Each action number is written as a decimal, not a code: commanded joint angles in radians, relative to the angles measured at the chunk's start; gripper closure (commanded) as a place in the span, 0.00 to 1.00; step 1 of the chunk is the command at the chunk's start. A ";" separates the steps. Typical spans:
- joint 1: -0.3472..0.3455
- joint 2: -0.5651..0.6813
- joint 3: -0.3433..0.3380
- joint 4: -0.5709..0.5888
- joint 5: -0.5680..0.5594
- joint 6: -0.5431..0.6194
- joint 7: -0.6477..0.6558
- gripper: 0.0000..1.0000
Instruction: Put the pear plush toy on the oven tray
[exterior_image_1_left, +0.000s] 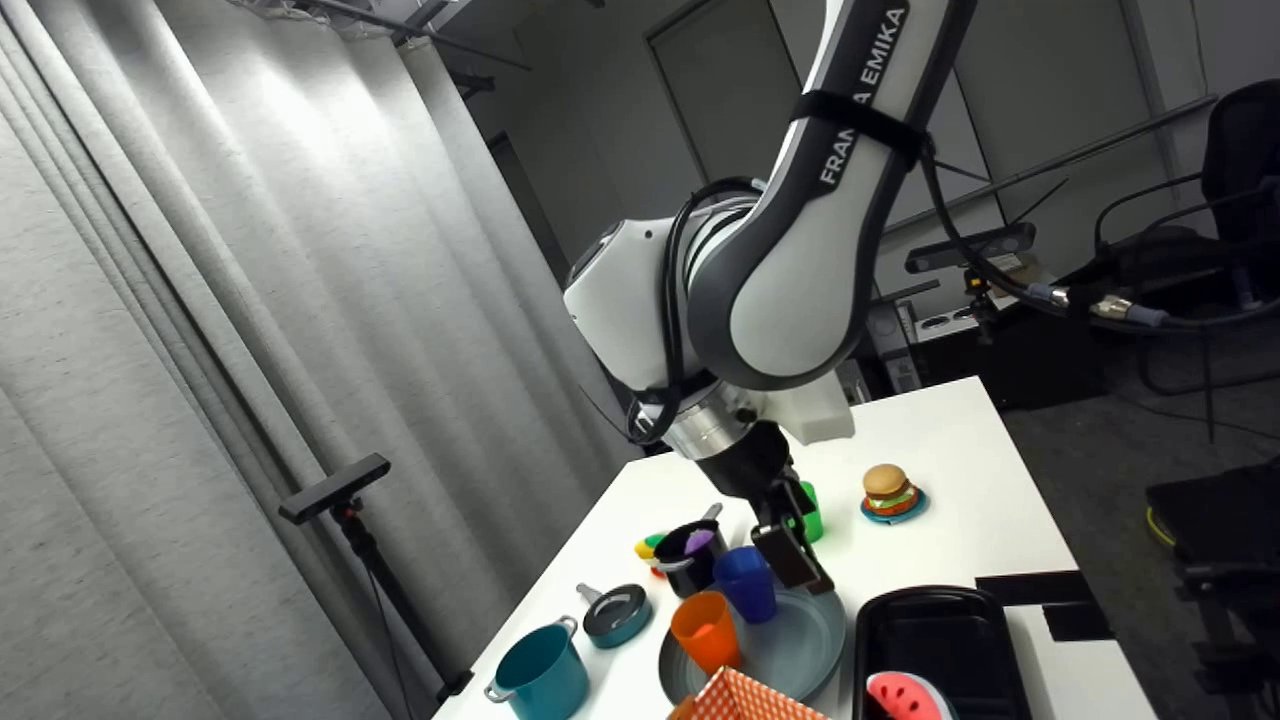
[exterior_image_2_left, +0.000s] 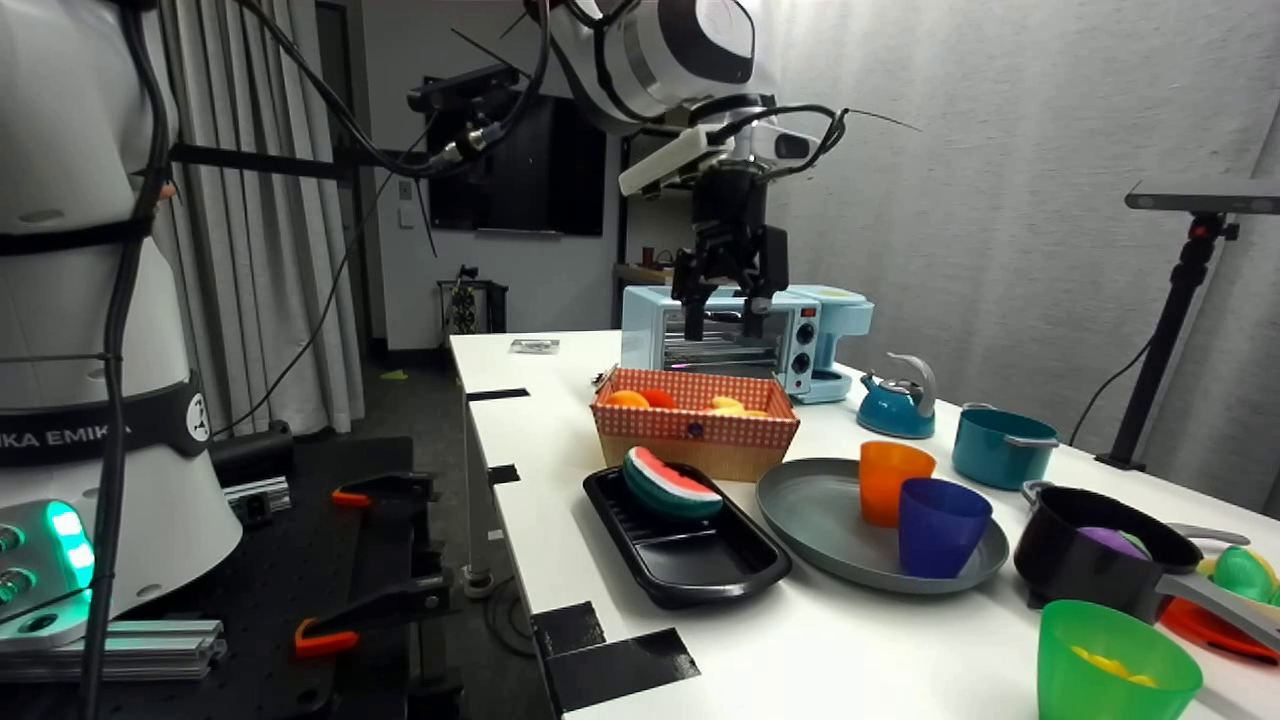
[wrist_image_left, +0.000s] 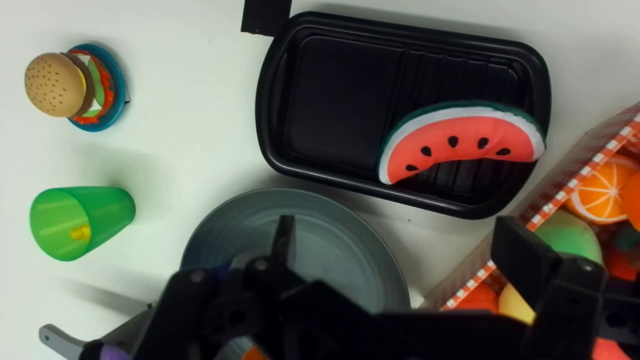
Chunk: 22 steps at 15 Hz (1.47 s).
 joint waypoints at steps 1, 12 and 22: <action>0.033 0.062 0.014 0.064 -0.034 -0.052 -0.029 0.00; 0.106 0.148 0.032 0.152 -0.135 -0.159 -0.088 0.00; 0.100 0.138 0.032 0.134 -0.114 -0.130 -0.075 0.00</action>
